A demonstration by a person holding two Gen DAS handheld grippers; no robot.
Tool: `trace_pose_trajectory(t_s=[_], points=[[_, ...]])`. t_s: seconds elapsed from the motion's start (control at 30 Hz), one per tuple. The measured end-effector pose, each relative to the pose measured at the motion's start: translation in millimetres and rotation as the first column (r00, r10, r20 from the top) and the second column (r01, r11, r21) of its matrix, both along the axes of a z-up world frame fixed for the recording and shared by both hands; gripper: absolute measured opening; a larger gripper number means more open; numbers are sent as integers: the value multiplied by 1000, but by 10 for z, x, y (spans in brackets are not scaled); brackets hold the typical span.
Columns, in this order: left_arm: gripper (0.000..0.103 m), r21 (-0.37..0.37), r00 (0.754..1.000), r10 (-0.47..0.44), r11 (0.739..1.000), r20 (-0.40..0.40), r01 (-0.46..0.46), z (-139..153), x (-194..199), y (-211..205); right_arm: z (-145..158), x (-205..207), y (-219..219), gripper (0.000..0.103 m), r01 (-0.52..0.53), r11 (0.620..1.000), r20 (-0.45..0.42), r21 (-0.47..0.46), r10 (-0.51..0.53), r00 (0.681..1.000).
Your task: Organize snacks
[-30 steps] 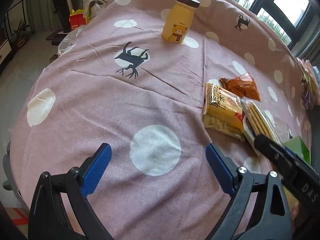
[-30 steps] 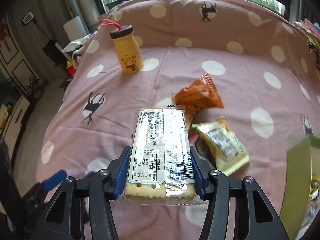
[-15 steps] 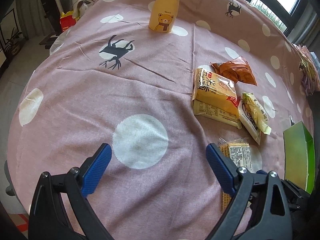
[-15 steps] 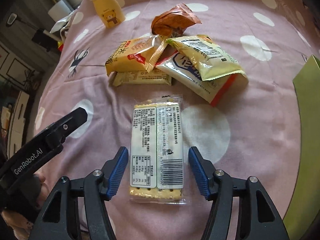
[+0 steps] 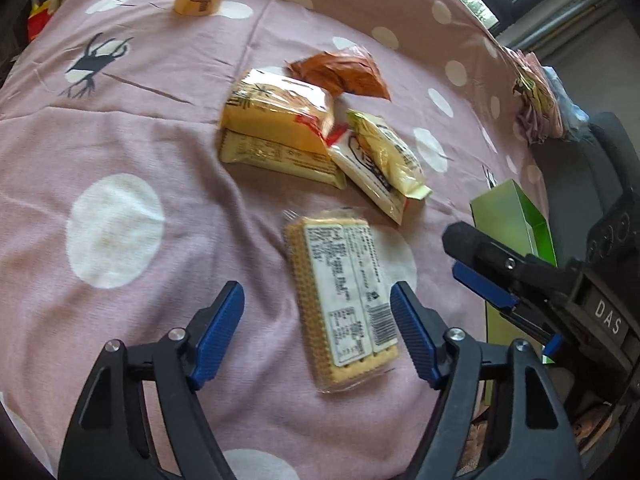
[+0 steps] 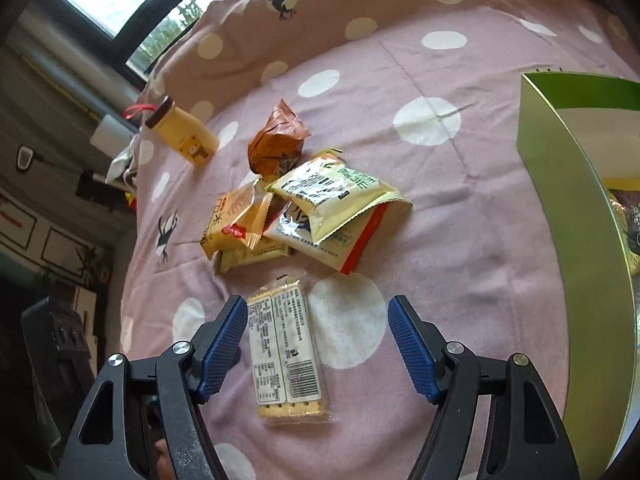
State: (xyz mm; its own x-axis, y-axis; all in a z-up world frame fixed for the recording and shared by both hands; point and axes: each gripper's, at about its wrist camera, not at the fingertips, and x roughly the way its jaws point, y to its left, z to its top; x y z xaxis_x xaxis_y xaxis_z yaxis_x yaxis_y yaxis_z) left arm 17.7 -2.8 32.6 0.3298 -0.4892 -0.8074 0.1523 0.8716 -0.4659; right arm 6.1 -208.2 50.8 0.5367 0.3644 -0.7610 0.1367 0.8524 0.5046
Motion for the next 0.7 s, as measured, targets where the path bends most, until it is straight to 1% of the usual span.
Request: trace_pose_trajectory(t_s=[0.03, 0.07, 0.13, 0.17, 0.23, 0.27, 0.37, 0.43, 0.6, 0.7], points=[[67, 2, 1000, -15, 1000, -7, 15, -14, -9, -60, -23, 12, -1, 74, -6, 1000, -6, 26, 6, 1000], [64, 6, 1000, -26, 1000, -10, 26, -30, -16, -106, -54, 35, 9, 68, -15, 999, -15, 52, 16, 1000], [53, 15, 999, -41, 999, -20, 41, -66, -12, -174, -113, 75, 41, 61, -32, 996, -36, 88, 35, 999], [51, 21, 999, -44, 999, -25, 45, -84, -12, -197, -137, 96, 64, 56, -41, 995, -42, 95, 45, 998], [46, 44, 999, -42, 998, -22, 43, -103, -11, -214, -204, 136, 113, 52, -60, 992, -63, 113, 67, 996], [46, 44, 999, -42, 998, -18, 43, -103, -8, -212, -240, 150, 140, 49, -70, 990, -74, 123, 79, 994], [44, 35, 999, -39, 999, -21, 40, -102, 10, -178, -360, 207, 249, 46, -99, 982, -123, 160, 119, 985], [42, 41, 999, -42, 998, -16, 43, -104, 11, -184, -399, 235, 321, 46, -111, 982, -135, 154, 132, 982], [39, 57, 999, -47, 997, 11, 47, -80, 2, -203, -432, 258, 373, 46, -103, 986, -140, 129, 121, 983], [34, 70, 997, -51, 996, 52, 47, -15, -36, -229, -402, 233, 350, 46, -97, 987, -130, 128, 114, 985]])
